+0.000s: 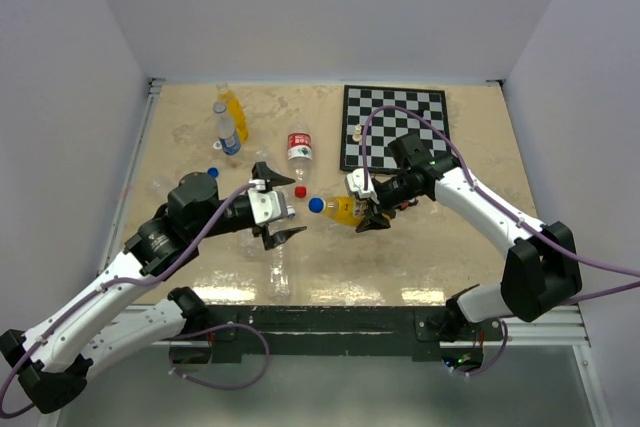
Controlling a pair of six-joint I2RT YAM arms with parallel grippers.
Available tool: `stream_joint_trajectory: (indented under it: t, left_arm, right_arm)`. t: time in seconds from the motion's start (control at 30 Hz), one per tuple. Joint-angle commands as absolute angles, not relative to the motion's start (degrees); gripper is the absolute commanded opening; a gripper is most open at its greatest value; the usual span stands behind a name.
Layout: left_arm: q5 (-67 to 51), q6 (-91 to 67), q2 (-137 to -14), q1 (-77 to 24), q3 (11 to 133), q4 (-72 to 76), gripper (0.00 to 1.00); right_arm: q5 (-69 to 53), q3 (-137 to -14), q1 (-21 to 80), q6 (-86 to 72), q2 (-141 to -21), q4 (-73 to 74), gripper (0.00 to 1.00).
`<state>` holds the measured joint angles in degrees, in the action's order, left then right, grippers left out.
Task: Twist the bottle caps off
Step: Unscrew the bottle cap from the plastic bottle.
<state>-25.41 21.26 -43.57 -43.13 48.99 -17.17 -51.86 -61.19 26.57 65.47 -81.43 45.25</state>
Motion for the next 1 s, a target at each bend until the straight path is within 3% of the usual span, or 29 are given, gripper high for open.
stream_joint_trajectory:
  t: [0.0, 0.8, 0.97]
  left_arm:
    - [-27.4, 22.5, -43.7, -43.0, 49.2, -13.5, 1.0]
    - [-30.1, 22.0, -49.1, -43.0, 49.7, -7.6, 1.0]
    - [-31.4, 21.1, -50.6, -43.0, 49.9, -8.2, 0.93]
  right_arm:
    - [-54.4, -63.5, 26.5, 66.5, -81.4, 44.5, 0.0]
    - [-54.4, -63.5, 26.5, 66.8, -81.5, 44.6, 0.0]
    - [-54.6, -63.6, 26.5, 67.1, -81.4, 44.9, 0.0]
